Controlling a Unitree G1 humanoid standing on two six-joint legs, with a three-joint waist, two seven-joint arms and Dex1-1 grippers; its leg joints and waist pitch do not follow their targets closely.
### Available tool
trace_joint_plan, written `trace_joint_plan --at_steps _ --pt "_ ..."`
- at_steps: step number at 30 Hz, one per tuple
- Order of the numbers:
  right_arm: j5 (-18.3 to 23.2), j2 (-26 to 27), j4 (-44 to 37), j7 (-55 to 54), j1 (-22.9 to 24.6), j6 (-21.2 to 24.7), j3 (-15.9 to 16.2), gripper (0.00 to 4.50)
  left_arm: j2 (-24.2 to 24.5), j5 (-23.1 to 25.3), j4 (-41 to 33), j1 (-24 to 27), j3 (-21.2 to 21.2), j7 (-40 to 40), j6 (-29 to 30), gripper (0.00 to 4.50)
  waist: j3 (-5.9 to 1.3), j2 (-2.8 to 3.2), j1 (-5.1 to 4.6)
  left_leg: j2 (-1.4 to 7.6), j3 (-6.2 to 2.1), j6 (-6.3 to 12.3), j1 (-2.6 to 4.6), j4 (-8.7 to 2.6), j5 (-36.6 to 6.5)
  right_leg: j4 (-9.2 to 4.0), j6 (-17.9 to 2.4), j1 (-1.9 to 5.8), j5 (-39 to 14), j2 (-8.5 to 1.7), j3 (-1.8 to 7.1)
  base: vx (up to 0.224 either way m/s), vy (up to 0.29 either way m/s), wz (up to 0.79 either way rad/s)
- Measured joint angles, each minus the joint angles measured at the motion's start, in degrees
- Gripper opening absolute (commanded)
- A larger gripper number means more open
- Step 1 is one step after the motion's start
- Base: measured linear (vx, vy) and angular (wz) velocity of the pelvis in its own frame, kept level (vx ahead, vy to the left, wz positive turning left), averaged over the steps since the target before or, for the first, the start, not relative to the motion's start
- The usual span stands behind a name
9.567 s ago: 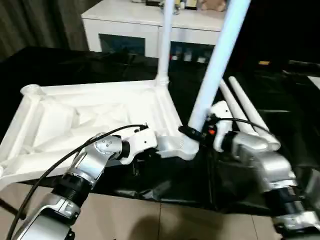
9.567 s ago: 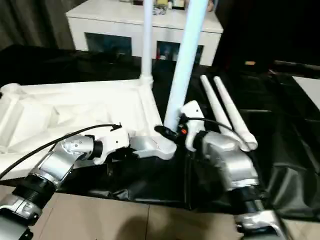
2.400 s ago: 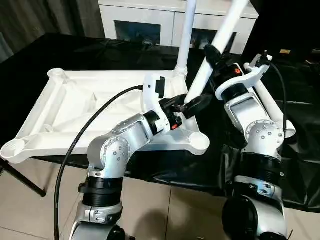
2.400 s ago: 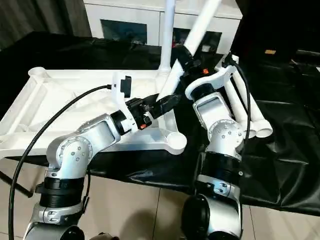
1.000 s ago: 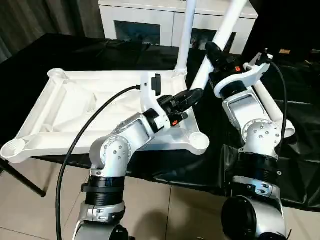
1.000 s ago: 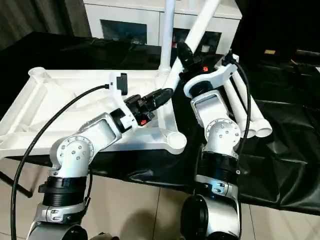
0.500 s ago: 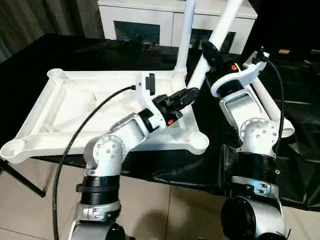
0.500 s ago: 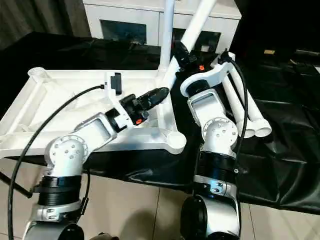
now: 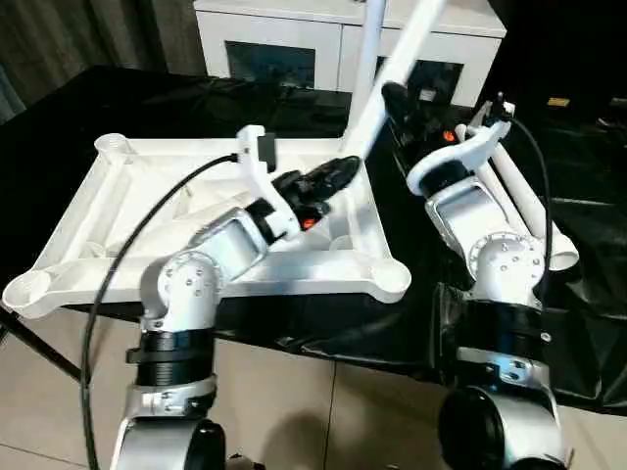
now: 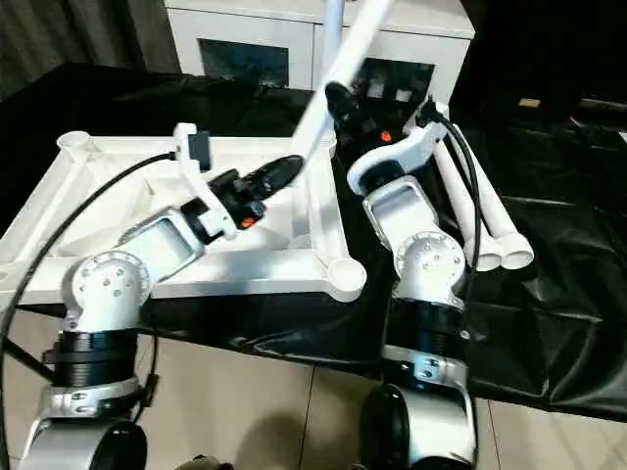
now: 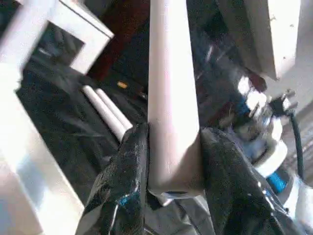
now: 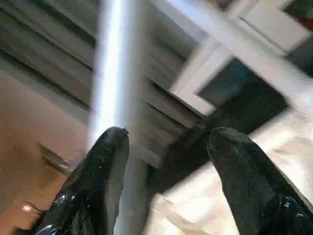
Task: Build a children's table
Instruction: Pick table leg
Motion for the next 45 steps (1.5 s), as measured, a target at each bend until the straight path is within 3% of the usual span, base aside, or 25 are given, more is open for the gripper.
trace_joint_plan --at_steps 5,9,10,13,14,16,17,18,23,26,32,40,45 --pt "2.0 -4.6 -2.3 0.6 3.9 3.8 -1.9 2.82 3.9 0.2 1.7 -1.9 1.2 -2.0 -1.2 1.35 0.00 0.01 -0.03 -0.02 0.00 0.02 0.02 0.01 0.0 0.03 0.0 0.00 0.0 0.00 0.02 0.000 0.000 0.00" --pt "0.0 -9.3 -5.0 4.2 5.2 4.2 -0.5 2.82 7.0 2.0 3.5 -2.1 0.5 -4.3 -1.7 1.35 0.00 0.01 -0.14 -0.01 -0.02 -0.01 0.06 0.02 0.1 0.08 0.0 0.01 0.1 0.00 0.02 0.000 0.000 0.00" --pt "-2.9 -11.5 -5.2 5.9 5.7 3.1 1.6 3.00 8.2 2.7 3.9 -2.1 -0.2 -5.0 -1.9 1.35 0.00 0.01 -0.12 -0.01 -0.03 -0.02 0.05 0.03 0.1 0.08 0.0 0.01 0.1 0.00 0.02 0.000 0.000 0.00" --pt "-18.3 -21.2 -5.2 12.0 6.8 -5.7 12.3 3.24 14.0 7.2 4.5 -2.1 -4.0 -8.4 -4.1 1.35 0.00 0.02 -0.11 -0.01 -0.04 -0.07 0.06 0.05 0.1 0.08 0.0 0.03 0.1 0.00 0.02 0.000 0.000 0.00" --pt "-25.4 -25.6 -4.6 13.6 6.5 -10.6 17.3 3.38 15.9 9.2 4.9 -2.1 -5.7 -9.5 -5.3 1.35 0.01 0.02 -0.13 -0.01 -0.05 -0.08 0.07 0.07 0.1 0.08 0.0 0.05 0.1 0.00 0.01 0.000 0.000 0.00" --pt "-33.5 -29.1 -3.8 14.7 5.5 -16.2 22.2 3.53 17.1 11.5 5.5 -2.1 -7.3 -10.6 -6.6 1.35 0.01 0.02 -0.15 -0.01 -0.06 -0.09 0.11 0.10 0.1 0.11 0.0 0.09 0.1 -0.01 0.02 0.000 0.000 0.00" --pt "-40.5 -32.5 -2.1 15.0 4.4 -21.3 27.8 3.65 18.9 13.8 5.6 -1.9 -9.9 -12.0 -8.6 1.35 0.01 0.02 -0.24 0.00 -0.06 -0.08 0.11 0.13 0.1 0.13 0.0 0.09 0.1 -0.01 0.02 0.000 0.000 0.00" --pt "-45.4 -35.0 -0.5 15.2 3.4 -24.7 31.4 3.71 20.9 15.6 5.5 -1.8 -12.0 -13.7 -10.4 1.35 0.03 -0.03 -0.28 0.01 -0.07 -0.09 0.11 0.13 0.1 0.11 0.0 0.10 0.1 0.00 0.00 0.000 0.000 0.00" --pt "-62.1 -40.2 7.1 10.0 0.6 -34.5 39.8 4.15 28.5 23.5 3.3 -0.3 -18.7 -21.0 -18.5 1.35 0.16 -0.24 -0.34 0.01 -0.07 -0.05 0.08 0.18 0.1 0.15 0.0 0.10 0.1 0.00 0.02 0.000 0.000 0.00" --pt "-69.6 -42.0 11.8 6.9 -0.5 -39.0 42.9 4.38 31.1 26.4 1.6 -0.1 -20.4 -23.9 -22.6 1.34 0.19 -0.30 -0.29 0.01 -0.04 0.04 0.04 0.29 0.0 0.16 0.0 0.10 0.1 -0.02 0.04 0.000 0.000 0.00" --pt "-79.0 -43.0 20.6 2.0 -4.1 -43.7 46.9 4.40 34.0 30.2 1.7 -0.2 -22.1 -26.3 -28.8 1.34 0.25 -0.38 -0.81 0.02 -0.03 0.07 0.08 0.63 0.0 0.61 0.0 0.06 0.1 -0.02 0.17 0.000 0.000 0.00" --pt "-82.9 -43.0 27.9 -2.5 -6.6 -47.9 47.9 4.40 36.6 33.6 1.0 -0.2 -23.8 -29.5 -31.9 1.34 0.26 -0.41 -1.87 0.05 -0.04 0.06 0.11 0.99 0.0 0.92 -0.1 0.07 0.2 -0.01 0.25 0.000 0.000 0.00" --pt "-84.7 -42.6 34.1 -2.8 -8.0 -49.2 48.9 4.40 36.8 34.3 1.3 -0.4 -23.8 -29.9 -34.1 1.34 0.27 -0.43 -1.94 0.05 -0.03 0.06 0.10 1.08 0.0 0.93 -0.1 0.06 0.2 -0.01 0.29 0.000 0.000 0.00"
